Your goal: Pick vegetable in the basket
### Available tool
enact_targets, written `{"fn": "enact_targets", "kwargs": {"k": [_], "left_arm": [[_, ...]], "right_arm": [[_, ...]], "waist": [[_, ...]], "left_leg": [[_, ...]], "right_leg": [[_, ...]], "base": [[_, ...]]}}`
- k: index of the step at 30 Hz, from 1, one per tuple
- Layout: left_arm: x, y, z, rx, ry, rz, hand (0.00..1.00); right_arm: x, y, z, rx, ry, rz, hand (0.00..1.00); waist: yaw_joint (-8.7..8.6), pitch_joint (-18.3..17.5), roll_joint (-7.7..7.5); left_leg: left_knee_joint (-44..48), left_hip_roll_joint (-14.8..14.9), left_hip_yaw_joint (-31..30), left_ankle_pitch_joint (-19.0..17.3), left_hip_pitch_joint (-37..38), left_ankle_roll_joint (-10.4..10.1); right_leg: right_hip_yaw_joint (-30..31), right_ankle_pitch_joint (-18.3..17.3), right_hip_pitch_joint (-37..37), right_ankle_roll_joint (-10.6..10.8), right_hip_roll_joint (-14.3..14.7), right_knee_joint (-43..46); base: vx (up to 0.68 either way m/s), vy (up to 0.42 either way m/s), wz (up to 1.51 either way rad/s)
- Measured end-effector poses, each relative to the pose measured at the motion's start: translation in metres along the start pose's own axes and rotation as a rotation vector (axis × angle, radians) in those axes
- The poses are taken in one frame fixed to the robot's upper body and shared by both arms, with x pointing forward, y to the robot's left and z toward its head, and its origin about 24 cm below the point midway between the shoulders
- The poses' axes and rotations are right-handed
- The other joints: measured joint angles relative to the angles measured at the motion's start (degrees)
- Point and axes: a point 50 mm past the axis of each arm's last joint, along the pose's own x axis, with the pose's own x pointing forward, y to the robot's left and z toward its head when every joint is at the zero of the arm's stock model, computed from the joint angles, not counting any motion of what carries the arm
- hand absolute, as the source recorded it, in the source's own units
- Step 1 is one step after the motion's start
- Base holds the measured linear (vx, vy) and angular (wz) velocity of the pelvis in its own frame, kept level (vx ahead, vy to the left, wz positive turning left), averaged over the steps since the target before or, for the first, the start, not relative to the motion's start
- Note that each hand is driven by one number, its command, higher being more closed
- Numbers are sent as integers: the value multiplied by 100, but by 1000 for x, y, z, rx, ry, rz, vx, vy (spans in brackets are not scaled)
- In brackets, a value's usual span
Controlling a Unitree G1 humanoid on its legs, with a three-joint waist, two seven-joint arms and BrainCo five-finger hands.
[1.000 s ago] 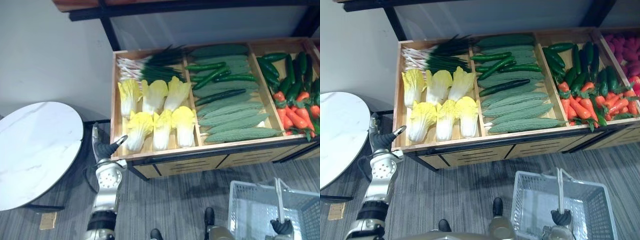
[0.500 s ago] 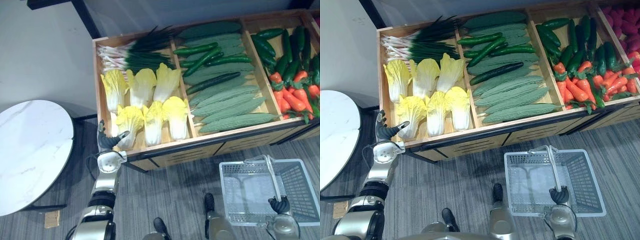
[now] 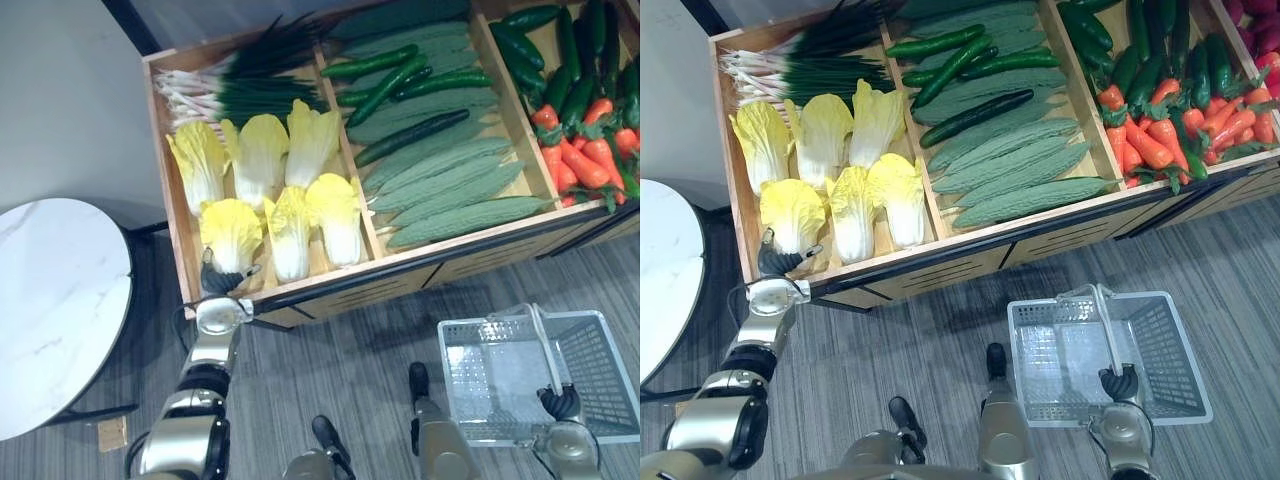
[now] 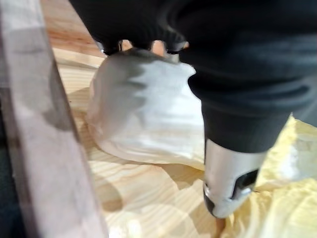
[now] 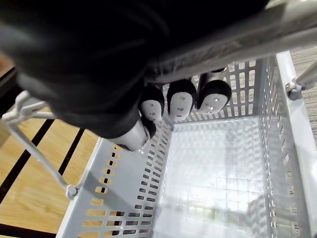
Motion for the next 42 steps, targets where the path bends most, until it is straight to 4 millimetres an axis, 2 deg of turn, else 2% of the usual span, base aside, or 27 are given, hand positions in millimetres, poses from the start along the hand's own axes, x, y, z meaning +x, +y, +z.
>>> {"fn": "enact_targets", "kwargs": {"k": [4, 5, 8, 11, 16, 22, 25, 30, 32, 34, 36, 37, 42], "left_arm": [[6, 7, 0, 1, 35, 67, 0], [7, 9, 2, 7, 36, 80, 100], [12, 14, 7, 18, 45, 138, 100], [18, 27, 12, 15, 68, 217, 100], [22, 35, 13, 34, 88, 245, 100], [21, 32, 12, 32, 94, 234, 100], [18, 20, 14, -9, 93, 214, 100], [1, -21, 22, -193, 89, 202, 100], [-7, -25, 27, -253, 74, 231, 100], [-25, -19, 29, -334, 26, 322, 100], [-33, -15, 27, -367, 17, 365, 100], [-41, -12, 25, -390, 13, 401, 100], [-54, -4, 25, -414, -21, 461, 100]], "right_arm": [[3, 0, 7, -18, -28, 9, 100], [3, 1, 9, -21, -38, 14, 100], [4, 4, 20, -22, -91, 23, 100], [3, 8, 29, -25, -140, 39, 100], [2, 10, 30, -36, -153, 50, 100], [1, 12, 27, -46, -142, 61, 100], [0, 13, 19, -51, -109, 60, 100], [-5, 18, 2, -11, -21, 27, 100], [-9, 22, -2, 9, 3, 19, 100], [-17, 26, -14, 23, 44, 15, 100], [-22, 27, -22, 25, 67, 14, 100], [-27, 27, -30, 34, 98, 8, 100], [-34, 26, -43, 17, 133, 15, 100]], "waist": [[1, 43, -15], [8, 57, -39], [10, 159, -101], [8, 268, -238], [2, 312, -306], [1, 300, -287], [2, 304, -295], [8, 281, -317], [5, 266, -338], [27, 169, -398], [54, 120, -396], [152, 31, -396], [181, -266, -407]], "left_leg": [[4, 3, 177, 0, 11, 0], [6, 4, 253, 0, 8, 0], [10, -19, 407, -2, -17, 1], [81, -20, 572, -19, -31, -1], [83, -21, 703, -33, -15, -12], [33, -56, 696, -19, 54, 1], [-10, -77, 544, -5, 141, 6], [-16, -175, 105, 30, 148, 58], [-14, -186, -1, 42, 170, 76], [-18, -206, -111, 42, 236, 83], [-24, -209, -187, 41, 266, 88], [-72, -212, -203, 48, 319, 97], [-357, -255, -245, 168, 488, 99]], "right_leg": [[208, 52, -80, 3, 0, -7], [246, 69, -108, 3, 0, -12], [419, 232, -150, 5, 16, -161], [615, 381, -155, 27, 39, -362], [745, 473, -185, 32, 67, -433], [690, 487, -115, 46, 32, -434], [542, 481, 34, 47, -6, -437], [139, 471, 290, 58, -194, -451], [25, 470, 379, 57, -223, -449], [-81, 397, 506, 77, -240, -442], [-104, 363, 575, 90, -249, -440], [-110, 357, 621, 89, -242, -441], [-207, 331, 762, 100, -253, -443]], "base": [[-9, -27, -19], [-30, -16, -24], [-54, -34, -26], [-73, -53, -29], [-39, -40, -15], [12, -5, 3], [30, -1, 20], [12, 9, 41], [-9, -2, 32], [-18, -29, 25], [-23, -32, 14], [-28, -28, 14], [-34, -29, 10]]}}
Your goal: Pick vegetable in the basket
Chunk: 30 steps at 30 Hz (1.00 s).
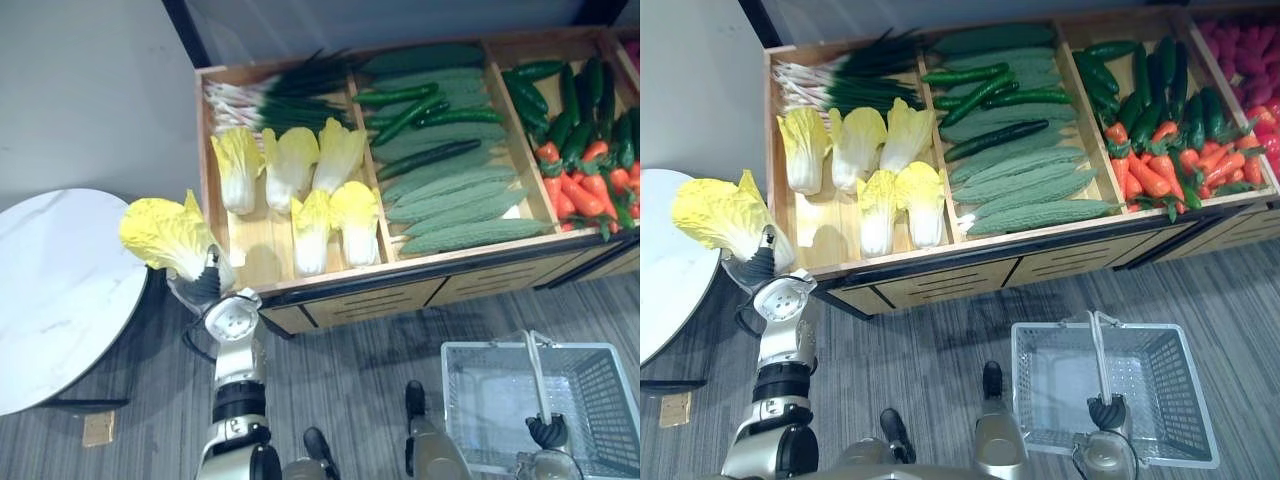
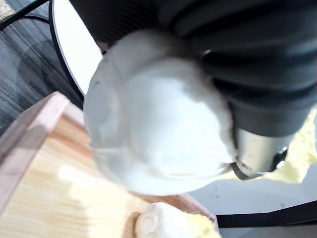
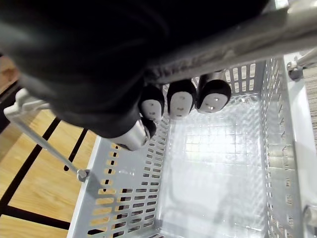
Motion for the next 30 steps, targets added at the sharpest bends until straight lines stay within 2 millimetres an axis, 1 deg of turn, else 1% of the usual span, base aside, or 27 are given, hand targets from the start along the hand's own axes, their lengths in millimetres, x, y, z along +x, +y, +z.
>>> {"fn": "enact_targets", "kwargs": {"k": [2, 5, 6, 8, 9, 11, 12, 13, 15, 16, 17, 18, 19, 21, 22, 23, 25, 27, 28, 29, 30], "left_arm": [[-1, 0, 11, -34, -37, 7, 100], [-7, -5, 39, -81, -162, -24, 100], [-8, -7, 44, -84, -190, -37, 100], [-17, -15, 60, -95, -283, -125, 100], [-20, -16, 64, -99, -308, -156, 100], [-31, -21, 74, -76, -402, -284, 100], [-39, -26, 78, -45, -474, -404, 100], [-41, -28, 79, -32, -493, -443, 100], [-54, -37, 81, 14, -553, -613, 100], [-58, -39, 81, 22, -566, -654, 100], [-64, -42, 79, 46, -593, -736, 100], [-67, -43, 78, 59, -604, -779, 100], [-77, -48, 75, 85, -620, -922, 100], [-84, -50, 73, 93, -624, -1021, 100], [-90, -53, 71, 115, -634, -1119, 100], [-94, -53, 70, 159, -660, -1208, 100], [-99, -54, 68, 206, -673, -1331, 100], [-114, -57, 62, 233, -648, -1537, 100], [-119, -59, 62, 233, -645, -1585, 100], [-134, -62, 65, 223, -661, -1709, 100], [-140, -62, 68, 214, -678, -1754, 100]], "right_arm": [[-1, 0, -3, -18, 3, 4, 100], [-1, -4, -5, -41, 5, -1, 100], [0, -6, -4, -43, 5, -5, 100], [7, -22, -2, -73, -2, -36, 100], [11, -28, 0, -80, -8, -49, 100], [21, -48, 8, -121, -38, -83, 100], [30, -67, 22, -155, -83, -106, 100], [33, -74, 28, -167, -101, -118, 100], [41, -97, 51, -232, -188, -144, 100], [43, -101, 59, -250, -217, -147, 100], [44, -109, 77, -299, -290, -150, 100], [45, -112, 86, -328, -332, -142, 100], [45, -121, 110, -432, -443, -105, 100], [45, -125, 122, -496, -497, -75, 100], [43, -124, 132, -554, -541, -38, 100], [41, -120, 140, -604, -580, 2, 100], [37, -112, 146, -654, -620, 60, 100], [29, -103, 157, -703, -691, 144, 100], [26, -102, 160, -711, -710, 161, 100], [19, -101, 169, -713, -767, 194, 100], [16, -100, 174, -719, -792, 207, 100]], "waist": [[21, -140, -22], [45, -345, -46], [44, -355, -45], [65, -435, -47], [74, -453, -52], [113, -499, -56], [114, -539, -50], [118, -566, -44], [83, -603, -37], [55, -608, -34], [-7, -636, -22], [-39, -640, -15], [-68, -674, 41], [-111, -703, 77], [-174, -716, 92], [-171, -721, 99], [-179, -724, 104], [-210, -735, 128], [-210, -745, 144], [-213, -766, 191], [-221, -783, 220]], "left_leg": [[-41, 0, 5, 8, 32, 3], [-44, 5, 25, 11, 56, 5], [-45, 7, 34, 15, 82, 10], [-47, 13, 148, -3, 216, -1], [-46, 14, 198, -17, 243, -9], [-45, 19, 390, -78, 368, -34], [-46, 21, 608, -151, 484, -97], [-47, 23, 697, -173, 519, -112], [-46, 21, 1051, -258, 706, -173], [-46, 20, 1154, -280, 749, -191], [-47, 16, 1317, -307, 811, -200], [-46, 9, 1412, -315, 850, -200], [-46, 6, 1669, -367, 979, -228], [-35, 10, 1807, -405, 1052, -252], [-12, 12, 1953, -436, 1136, -278], [-12, 14, 2123, -469, 1197, -319], [-7, 18, 2352, -510, 1279, -353], [240, 76, 2643, -700, 1325, -401], [342, 106, 2707, -755, 1320, -413], [589, 186, 2876, -901, 1309, -444], [671, 215, 2930, -952, 1307, -455]], "right_leg": [[-10, 0, 30, 1, 0, -1], [6, 1, 41, 0, 11, -3], [12, 1, 61, 0, 14, -4], [106, 1, 127, 1, 42, -14], [154, 2, 129, 3, 53, -13], [369, 5, 125, 9, 114, -9], [586, 3, 102, 30, 178, -2], [678, -7, 84, 46, 203, -2], [1028, -6, 50, 52, 323, -4], [1109, -1, 38, 60, 353, -4], [1268, 7, 9, 72, 374, -3], [1361, 15, 0, 77, 404, -3], [1568, 54, -7, 78, 493, -4], [1698, 73, -1, 94, 550, -3], [1825, 76, 1, 93, 598, -1], [1965, 83, -5, 100, 660, -1], [2123, 95, -12, 96, 733, -1], [2347, 104, -35, 109, 809, 0], [2399, 109, -37, 118, 828, 1], [2523, 112, -45, 122, 864, 5], [2583, 112, -65, 122, 890, 17]], "base": [[-35, -30, 2], [-14, -36, -2], [0, -36, -9], [1, -28, -21], [-2, -13, -34], [-5, -12, -58], [-3, -12, -75], [-3, -17, -88], [1, -19, -82], [12, -13, -77], [20, -11, -61], [29, -1, -91], [29, 0, -74], [30, 11, -55], [33, 25, -58], [29, 25, -59], [14, 21, -55], [24, 8, -61], [38, -10, -61], [30, -11, -44], [29, -13, -61]]}}
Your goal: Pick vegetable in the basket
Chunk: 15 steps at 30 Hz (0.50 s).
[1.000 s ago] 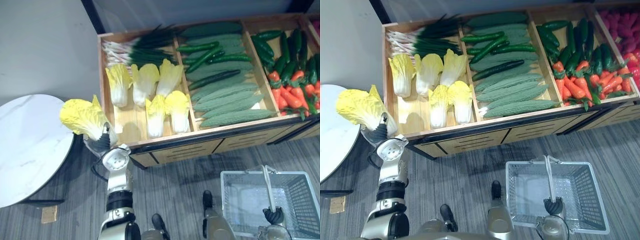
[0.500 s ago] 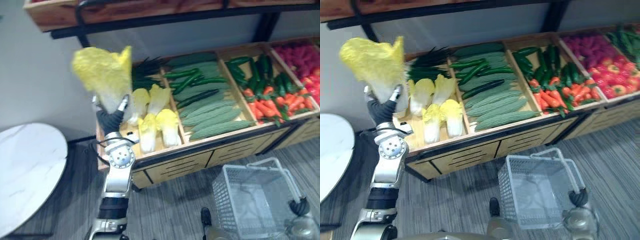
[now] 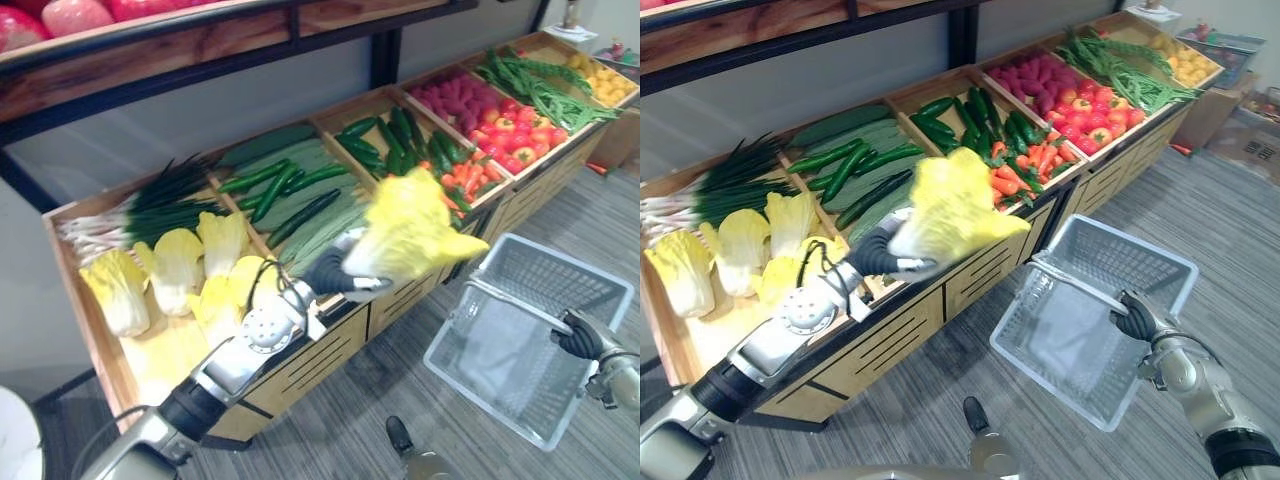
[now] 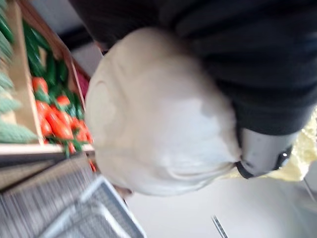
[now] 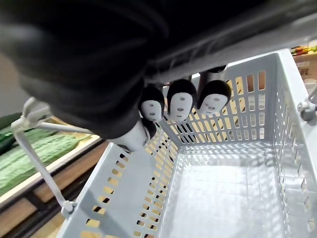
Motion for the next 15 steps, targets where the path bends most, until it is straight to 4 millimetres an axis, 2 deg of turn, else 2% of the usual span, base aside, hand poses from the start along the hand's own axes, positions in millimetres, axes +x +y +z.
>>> {"fn": "enact_targets", "kwargs": {"k": [3, 5, 9, 10, 15], "left_arm": [[11, -18, 24, -41, -125, -184, 100], [14, -29, 31, -74, -169, -275, 100], [15, -50, 29, -99, -163, -390, 100], [19, -54, 26, -96, -154, -426, 100], [22, -64, 21, -106, -142, -488, 100]], "right_arm": [[5, -10, 28, -27, -156, 43, 100], [11, -10, 47, -52, -256, 72, 100], [20, 0, 76, -86, -388, 160, 100], [23, -1, 82, -103, -412, 172, 100], [20, -6, 75, -164, -394, 211, 100]], "waist": [[-4, -66, 103], [-29, -102, 164], [-80, -106, 190], [-147, -107, 196], [-175, -111, 202]], "left_leg": [[306, 118, 415, -175, 30, -81], [457, 197, 697, -284, 65, -128], [699, 316, 1224, -393, 231, -220], [764, 357, 1397, -404, 318, -239], [908, 478, 1567, -433, 333, -290]], "right_leg": [[312, 6, -81, 9, 149, 45], [528, 9, -163, 13, 283, 109], [938, 40, -270, -8, 565, 223], [1017, 41, -280, -8, 650, 245], [1077, 41, -335, -11, 766, 246]], "base": [[12, -17, -52], [6, -41, -64], [10, -39, -63], [38, -49, -67], [18, -53, -21]]}}
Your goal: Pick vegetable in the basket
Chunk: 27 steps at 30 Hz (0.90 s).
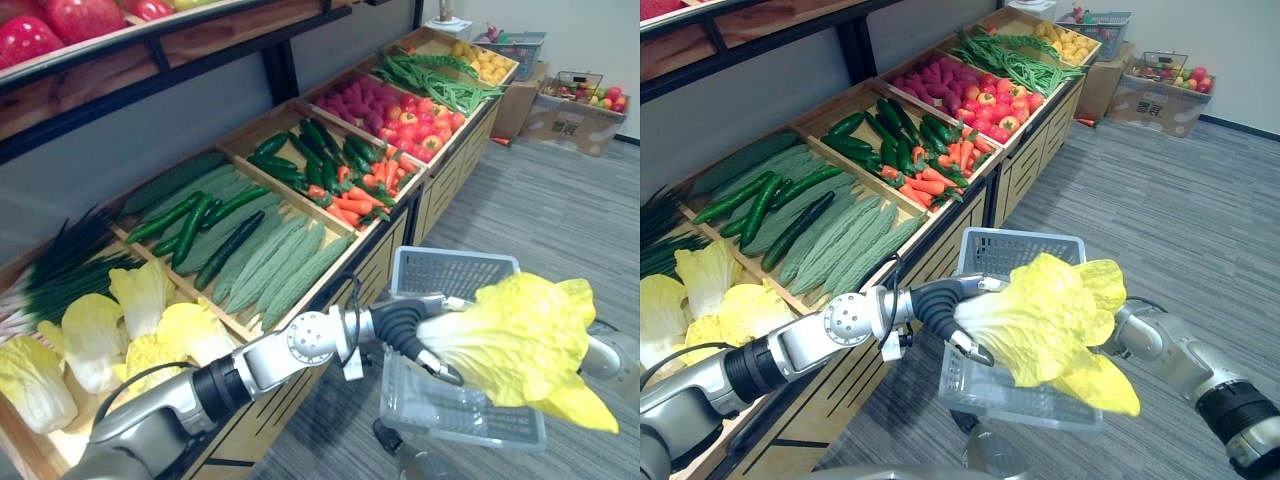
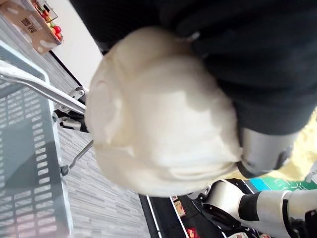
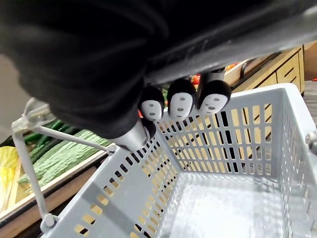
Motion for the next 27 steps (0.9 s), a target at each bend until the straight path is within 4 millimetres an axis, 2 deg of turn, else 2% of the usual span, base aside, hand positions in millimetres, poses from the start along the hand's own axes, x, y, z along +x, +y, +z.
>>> {"fn": "enact_targets", "kwargs": {"k": [5, 16, 27], "left_arm": [[-5, -6, -26, 40, 127, -42, 100], [-5, -21, -82, 108, 367, -122, 100], [-2, -36, -117, 169, 527, -199, 100]], "right_arm": [[5, 0, 5, -10, -24, 39, 100], [7, 1, 14, 19, -68, 62, 100], [9, 2, 17, 50, -72, 85, 100]], "waist": [[-131, -1, 2], [-224, -2, 4], [-270, 25, -30]], "left_leg": [[73, 48, 164, -5, 40, -17], [65, 26, 227, -6, 73, -20], [48, -73, 229, -42, -123, -53]], "right_leg": [[60, 33, -28, -40, 78, 0], [73, 43, -23, -41, 82, 3], [180, 78, -189, 44, 13, -73]], "base": [[15, -31, -13], [1, -3, -2], [-4, -9, -2]]}}
